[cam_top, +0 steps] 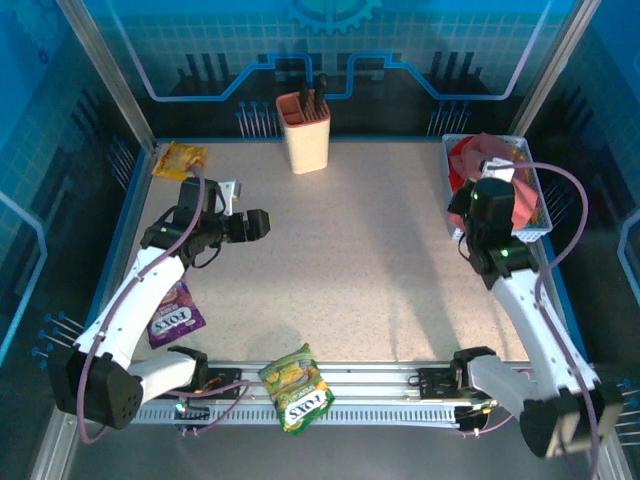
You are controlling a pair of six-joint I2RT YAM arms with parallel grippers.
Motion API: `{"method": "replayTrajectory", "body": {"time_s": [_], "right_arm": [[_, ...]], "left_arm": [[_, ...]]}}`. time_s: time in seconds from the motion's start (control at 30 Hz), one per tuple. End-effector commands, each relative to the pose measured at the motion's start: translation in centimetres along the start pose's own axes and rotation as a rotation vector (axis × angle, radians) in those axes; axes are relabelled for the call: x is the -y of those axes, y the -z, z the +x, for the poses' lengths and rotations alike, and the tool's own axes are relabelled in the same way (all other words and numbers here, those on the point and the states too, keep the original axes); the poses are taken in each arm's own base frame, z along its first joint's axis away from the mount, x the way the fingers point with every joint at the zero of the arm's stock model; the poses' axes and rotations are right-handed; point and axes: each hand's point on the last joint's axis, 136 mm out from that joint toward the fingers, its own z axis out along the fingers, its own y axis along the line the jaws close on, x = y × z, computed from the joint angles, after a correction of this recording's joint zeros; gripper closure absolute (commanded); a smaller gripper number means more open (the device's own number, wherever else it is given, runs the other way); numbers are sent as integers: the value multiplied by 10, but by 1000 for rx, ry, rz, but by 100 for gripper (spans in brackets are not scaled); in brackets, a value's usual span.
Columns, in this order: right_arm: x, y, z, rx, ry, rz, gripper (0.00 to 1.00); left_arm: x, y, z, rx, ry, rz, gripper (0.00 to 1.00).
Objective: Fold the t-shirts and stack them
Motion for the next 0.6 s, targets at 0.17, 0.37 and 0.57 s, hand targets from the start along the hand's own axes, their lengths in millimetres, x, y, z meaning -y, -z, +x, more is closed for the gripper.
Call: {"method": "replayTrajectory", "body": {"time_s": [0.17, 0.37, 0.57], "right_arm": [[-74, 55, 1, -34, 81, -375, 100], [-146, 65, 43, -121, 163, -596, 100], [-222, 87, 74, -186, 178, -748, 100]], "left_arm": [[12, -8, 1, -39, 17, 63, 15], [5, -3, -1, -8, 6, 22, 15], [3, -3, -1, -5, 5, 11, 15]]}}
